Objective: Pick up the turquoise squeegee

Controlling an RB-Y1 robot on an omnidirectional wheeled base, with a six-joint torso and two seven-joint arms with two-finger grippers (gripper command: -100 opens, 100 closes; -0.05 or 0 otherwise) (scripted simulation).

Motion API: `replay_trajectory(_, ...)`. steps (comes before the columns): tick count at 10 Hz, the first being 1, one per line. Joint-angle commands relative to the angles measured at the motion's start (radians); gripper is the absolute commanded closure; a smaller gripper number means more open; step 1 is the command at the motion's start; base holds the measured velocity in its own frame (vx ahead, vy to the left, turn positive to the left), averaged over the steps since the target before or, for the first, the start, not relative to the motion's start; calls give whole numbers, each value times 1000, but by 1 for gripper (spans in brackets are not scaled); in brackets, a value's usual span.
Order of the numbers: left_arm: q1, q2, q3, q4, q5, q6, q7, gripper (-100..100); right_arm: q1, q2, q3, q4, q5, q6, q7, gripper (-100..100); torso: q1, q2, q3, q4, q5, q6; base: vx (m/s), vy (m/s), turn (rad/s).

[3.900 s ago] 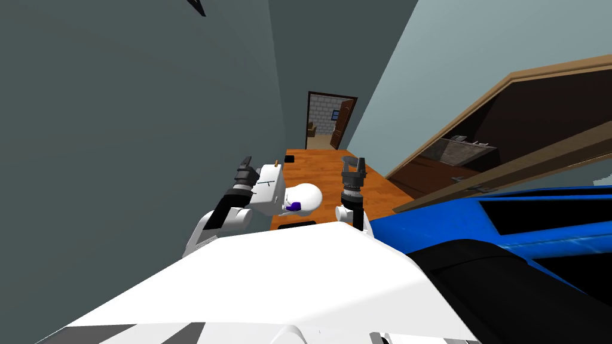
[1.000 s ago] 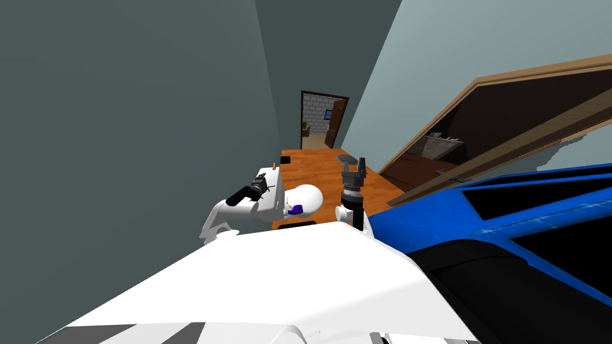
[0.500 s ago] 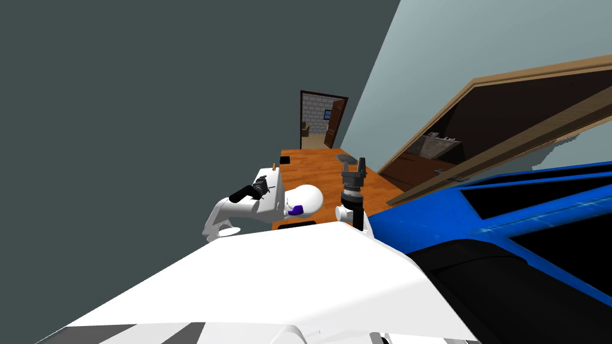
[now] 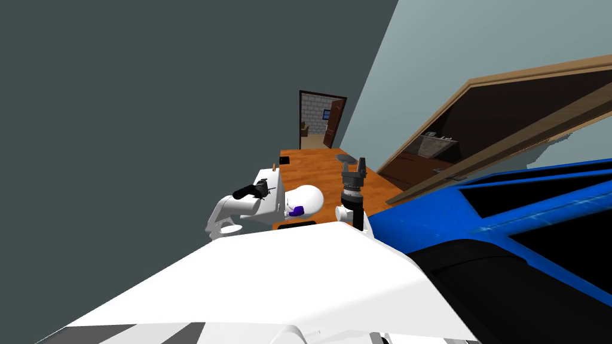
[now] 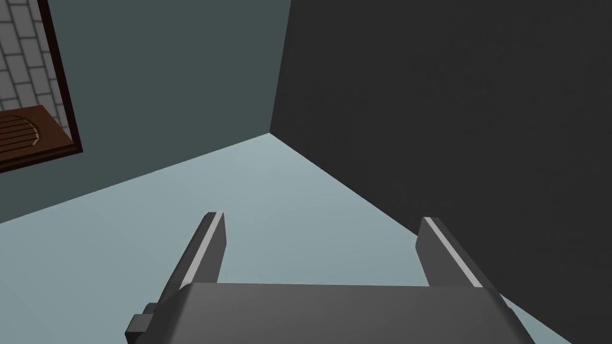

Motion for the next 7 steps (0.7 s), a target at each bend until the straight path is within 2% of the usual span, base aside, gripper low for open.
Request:
replay_trajectory(1, -14, 1, 1, 2, 6, 50, 13, -100, 0, 0, 0, 0, 0, 0, 0, 0, 0, 0, 0, 0, 0, 0, 21, 23, -30)
replay_trajectory(7, -47, -3, 0, 13, 14, 200, 45, -100, 0, 0, 0, 0, 0, 0, 0, 0, 0, 0, 0, 0, 0, 0, 19, 22, -19)
